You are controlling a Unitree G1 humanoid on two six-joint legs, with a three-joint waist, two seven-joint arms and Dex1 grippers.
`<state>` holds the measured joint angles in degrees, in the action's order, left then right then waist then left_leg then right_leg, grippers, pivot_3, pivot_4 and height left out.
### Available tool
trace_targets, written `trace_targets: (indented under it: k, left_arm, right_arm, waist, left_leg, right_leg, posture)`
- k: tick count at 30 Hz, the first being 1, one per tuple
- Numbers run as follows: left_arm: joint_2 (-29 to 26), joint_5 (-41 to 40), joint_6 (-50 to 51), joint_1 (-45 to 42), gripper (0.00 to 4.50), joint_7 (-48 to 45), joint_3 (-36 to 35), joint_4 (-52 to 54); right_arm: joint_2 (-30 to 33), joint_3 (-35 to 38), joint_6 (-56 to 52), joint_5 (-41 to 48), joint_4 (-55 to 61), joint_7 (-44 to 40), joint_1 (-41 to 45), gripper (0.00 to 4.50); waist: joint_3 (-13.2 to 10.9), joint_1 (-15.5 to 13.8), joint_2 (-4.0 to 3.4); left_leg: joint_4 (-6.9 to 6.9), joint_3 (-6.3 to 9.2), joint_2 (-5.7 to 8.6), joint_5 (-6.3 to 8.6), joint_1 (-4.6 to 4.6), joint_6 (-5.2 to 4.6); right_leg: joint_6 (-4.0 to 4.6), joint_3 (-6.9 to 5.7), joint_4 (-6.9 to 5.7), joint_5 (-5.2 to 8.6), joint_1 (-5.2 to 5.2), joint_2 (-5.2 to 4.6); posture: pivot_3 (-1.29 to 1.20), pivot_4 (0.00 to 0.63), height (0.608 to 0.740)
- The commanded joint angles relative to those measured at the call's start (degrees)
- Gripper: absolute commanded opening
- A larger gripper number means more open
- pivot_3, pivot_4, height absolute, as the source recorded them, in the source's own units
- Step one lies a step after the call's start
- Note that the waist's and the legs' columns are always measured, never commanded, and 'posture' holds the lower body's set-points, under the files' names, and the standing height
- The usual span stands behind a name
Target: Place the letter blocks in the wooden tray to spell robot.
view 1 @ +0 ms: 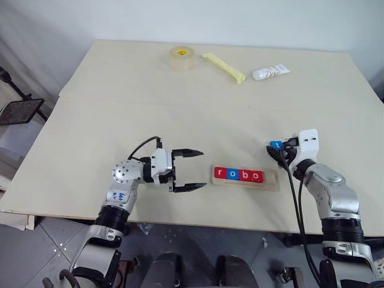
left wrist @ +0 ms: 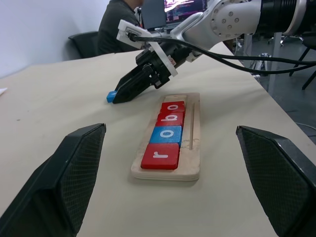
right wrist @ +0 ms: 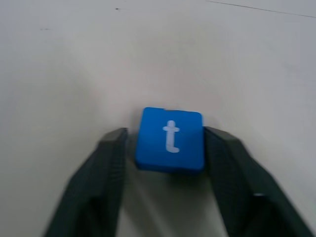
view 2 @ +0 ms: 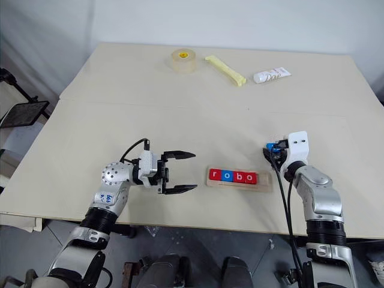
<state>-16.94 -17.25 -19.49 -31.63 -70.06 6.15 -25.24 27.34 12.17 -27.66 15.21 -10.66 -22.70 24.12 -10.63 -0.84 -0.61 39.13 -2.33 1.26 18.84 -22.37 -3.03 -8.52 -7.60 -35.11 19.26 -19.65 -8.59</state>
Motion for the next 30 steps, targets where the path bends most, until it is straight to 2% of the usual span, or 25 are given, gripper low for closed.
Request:
trace_targets:
  k: [1, 6, 14, 19, 25, 30]
  left_arm:
    - [0.04, 0.16, -1.05, -0.81, 4.50, -0.10, -0.01, 0.72]
    - [-0.17, 0.03, -1.08, -0.36, 4.50, -0.35, -0.10, 1.21]
    - [-1.08, -0.56, -0.78, 0.63, 4.50, -1.61, -0.24, 1.94]
    - [-1.11, -0.66, -0.79, 0.58, 4.50, -2.15, -0.16, 1.78]
    - [-0.39, -0.30, -0.97, -0.39, 4.50, -2.25, 0.07, 0.98]
    - [-0.52, -0.24, -1.03, -0.49, 4.50, -2.51, -0.10, 0.88]
  right_arm:
    - [-0.29, 3.29, -0.10, 0.59, 3.57, 3.29, -0.74, 1.47]
    - [0.43, 7.93, -2.86, 2.85, 14.70, 5.11, -6.42, 1.48]
    - [-1.59, 17.55, -11.14, 8.12, 35.27, 8.12, -23.42, 1.48]
    - [-5.35, 19.14, -11.40, 9.23, 40.91, 9.58, -32.30, 1.48]
    - [-7.18, 17.98, -10.18, 8.96, 38.82, 10.33, -33.33, 1.48]
    - [-7.20, 16.90, -8.52, 8.96, 38.13, 9.61, -33.26, 3.19]
  waist:
    - [0.00, -0.01, 0.00]
    - [0.00, -0.52, 0.00]
    - [0.01, -0.57, -0.02]
    - [0.02, -0.56, -0.03]
    - [0.02, -0.44, -0.04]
    - [0.02, -0.46, -0.04]
  left_leg:
    - [0.00, 0.00, 0.00, 0.00, 0.00, 0.00]
    - [-0.04, 0.00, 0.01, 0.00, -0.03, 0.00]
    - [-0.07, -0.03, 0.02, 0.00, -0.01, 0.00]
    - [-0.07, -0.10, 0.00, 0.00, 0.05, 0.00]
    - [-0.07, -0.26, 0.00, 0.00, 0.11, 0.00]
    - [-0.07, -0.26, -0.01, 0.00, 0.12, 0.00]
  right_leg:
    - [0.00, 0.00, 0.00, 0.00, 0.00, 0.00]
    - [0.00, 0.01, 0.00, 0.00, -0.05, -0.01]
    - [0.00, 0.06, 0.02, 0.00, -0.04, -0.01]
    - [0.00, 0.12, 0.00, 0.00, -0.02, 0.02]
    - [0.00, 0.26, 0.01, 0.00, -0.04, 0.02]
    - [0.00, 0.26, 0.01, 0.00, -0.04, 0.02]
  posture:
    - [0.00, 0.150, 0.740]
    - [0.00, 0.150, 0.740]
    - [0.00, 0.150, 0.740]
    - [0.00, 0.150, 0.740]
    - [0.00, 0.150, 0.740]
    - [0.00, 0.150, 0.740]
